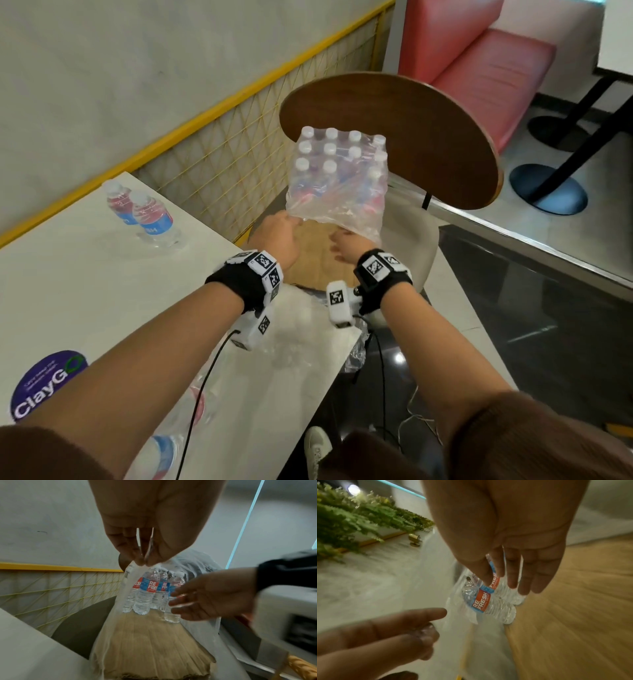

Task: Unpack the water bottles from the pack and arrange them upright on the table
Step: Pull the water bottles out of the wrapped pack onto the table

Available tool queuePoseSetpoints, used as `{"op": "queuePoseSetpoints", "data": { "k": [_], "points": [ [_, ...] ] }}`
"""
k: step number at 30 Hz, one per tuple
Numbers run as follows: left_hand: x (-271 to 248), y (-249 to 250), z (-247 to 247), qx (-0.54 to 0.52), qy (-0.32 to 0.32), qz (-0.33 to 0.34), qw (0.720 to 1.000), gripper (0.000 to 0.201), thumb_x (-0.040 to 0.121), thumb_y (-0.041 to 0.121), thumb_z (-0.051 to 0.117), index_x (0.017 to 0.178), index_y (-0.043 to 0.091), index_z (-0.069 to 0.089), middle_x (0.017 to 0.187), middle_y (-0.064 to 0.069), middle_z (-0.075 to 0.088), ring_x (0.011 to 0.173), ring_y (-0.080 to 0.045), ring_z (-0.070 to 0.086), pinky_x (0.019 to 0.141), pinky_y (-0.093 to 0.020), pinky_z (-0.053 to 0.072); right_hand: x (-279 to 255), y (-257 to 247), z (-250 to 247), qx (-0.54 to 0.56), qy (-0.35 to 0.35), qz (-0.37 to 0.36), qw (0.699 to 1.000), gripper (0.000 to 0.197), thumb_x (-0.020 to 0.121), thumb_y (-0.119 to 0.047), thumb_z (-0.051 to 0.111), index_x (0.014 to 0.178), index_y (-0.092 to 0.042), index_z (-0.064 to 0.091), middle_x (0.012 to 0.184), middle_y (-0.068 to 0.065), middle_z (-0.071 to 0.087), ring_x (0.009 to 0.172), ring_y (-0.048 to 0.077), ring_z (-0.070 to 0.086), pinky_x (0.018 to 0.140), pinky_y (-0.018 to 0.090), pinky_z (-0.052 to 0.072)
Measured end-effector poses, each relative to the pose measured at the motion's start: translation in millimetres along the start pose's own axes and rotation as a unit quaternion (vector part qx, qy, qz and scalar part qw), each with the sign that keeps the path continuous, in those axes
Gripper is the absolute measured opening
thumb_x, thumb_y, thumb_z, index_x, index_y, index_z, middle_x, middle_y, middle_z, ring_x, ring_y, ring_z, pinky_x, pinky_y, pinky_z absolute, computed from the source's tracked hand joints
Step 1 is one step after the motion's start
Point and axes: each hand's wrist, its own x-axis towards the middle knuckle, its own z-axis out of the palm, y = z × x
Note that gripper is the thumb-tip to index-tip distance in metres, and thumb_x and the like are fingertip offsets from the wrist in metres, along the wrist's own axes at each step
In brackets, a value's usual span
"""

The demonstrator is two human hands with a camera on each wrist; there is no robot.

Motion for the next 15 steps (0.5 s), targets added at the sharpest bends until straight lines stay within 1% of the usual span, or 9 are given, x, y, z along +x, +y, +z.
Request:
{"op": "queuePoseSetpoints", "data": {
  "k": [1,2,3,5,8,11,13,14,15],
  "points": [
    [-1.9,4.7,-2.5,0.016,-0.006,0.003,1.0,0.044,0.087,0.006,0.049,0.127,0.02,0.06,0.128,-0.009,0.05,0.116,-0.028,0.048,0.091,-0.041,0.048,3.1,-6.4,-2.4,-0.055,0.013,0.002,0.998,0.052,0.089,-0.049,0.048,0.133,-0.022,0.049,0.134,0.001,0.05,0.118,0.023,0.053,0.099,0.04,0.047],
    [-3.2,10.2,-4.5,0.034,-0.008,0.007,0.999,0.044,0.086,0.008,0.051,0.126,0.023,0.06,0.134,-0.008,0.043,0.121,-0.028,0.042,0.092,-0.042,0.047,2.9,-14.0,-6.8,-0.091,0.022,-0.011,0.996,0.06,0.089,-0.054,0.044,0.141,-0.026,0.039,0.141,-0.003,0.042,0.126,0.023,0.045,0.106,0.042,0.04],
    [-3.2,15.3,-6.4,0.049,-0.004,0.015,0.999,0.044,0.085,0.009,0.053,0.126,0.024,0.06,0.142,-0.006,0.034,0.126,-0.029,0.037,0.093,-0.043,0.047,4.1,-20.6,-9.9,-0.112,0.039,-0.038,0.992,0.059,0.093,-0.052,0.041,0.145,-0.027,0.031,0.144,-0.003,0.038,0.13,0.023,0.041,0.108,0.043,0.037],
    [-0.6,25.8,-9.7,0.053,0.009,0.044,0.998,0.048,0.085,0.005,0.051,0.13,0.023,0.054,0.153,-0.001,0.023,0.132,-0.03,0.033,0.095,-0.043,0.046,9.6,-32.4,-13.6,-0.191,0.045,-0.08,0.977,0.05,0.101,-0.04,0.034,0.147,-0.021,0.03,0.149,0.003,0.036,0.134,0.027,0.038,0.111,0.041,0.034],
    [2.3,41.8,-11.6,0.034,0.009,0.082,0.996,0.062,0.086,-0.01,0.044,0.142,0.015,0.038,0.152,0.001,0.03,0.134,-0.024,0.038,0.105,-0.038,0.042,34.6,-41.9,-13.6,-0.35,0.035,-0.105,0.93,0.043,0.102,-0.017,0.034,0.143,-0.004,0.035,0.15,0.017,0.035,0.138,0.031,0.035,0.114,0.038,0.027],
    [-1.9,50.7,-12.1,0.025,0.013,0.093,0.995,0.064,0.087,-0.014,0.041,0.145,0.011,0.032,0.151,-0.001,0.033,0.136,-0.021,0.036,0.111,-0.034,0.034,47.7,-31.8,-23.2,-0.506,0.055,-0.132,0.851,0.065,0.09,-0.017,0.054,0.148,-0.015,0.024,0.155,0.009,0.026,0.141,0.027,0.031,0.117,0.039,0.027],
    [-1.9,48.9,-12.4,0.027,0.01,0.095,0.995,0.063,0.088,-0.013,0.041,0.145,0.011,0.032,0.151,-0.001,0.033,0.136,-0.022,0.036,0.111,-0.036,0.036,60.9,-24.1,-30.5,-0.568,0.049,-0.127,0.812,0.076,0.084,-0.018,0.062,0.15,-0.018,0.022,0.155,0.008,0.027,0.14,0.027,0.034,0.115,0.039,0.03],
    [-0.9,47.4,-12.7,0.028,0.001,0.098,0.995,0.063,0.088,-0.013,0.042,0.145,0.012,0.033,0.151,-0.001,0.033,0.135,-0.022,0.036,0.109,-0.038,0.038,66.2,-26.7,-32.6,-0.574,0.057,-0.105,0.81,0.075,0.085,-0.024,0.061,0.15,-0.017,0.024,0.154,0.009,0.029,0.139,0.027,0.034,0.115,0.039,0.031],
    [-0.2,46.6,-12.9,0.029,-0.012,0.101,0.994,0.064,0.087,-0.013,0.043,0.145,0.012,0.033,0.15,-0.001,0.033,0.134,-0.022,0.037,0.106,-0.039,0.04,77.2,-34.6,-34.8,-0.553,0.075,-0.082,0.826,0.074,0.085,-0.035,0.058,0.149,-0.018,0.026,0.154,0.01,0.03,0.14,0.027,0.033,0.115,0.037,0.028]
  ]
}}
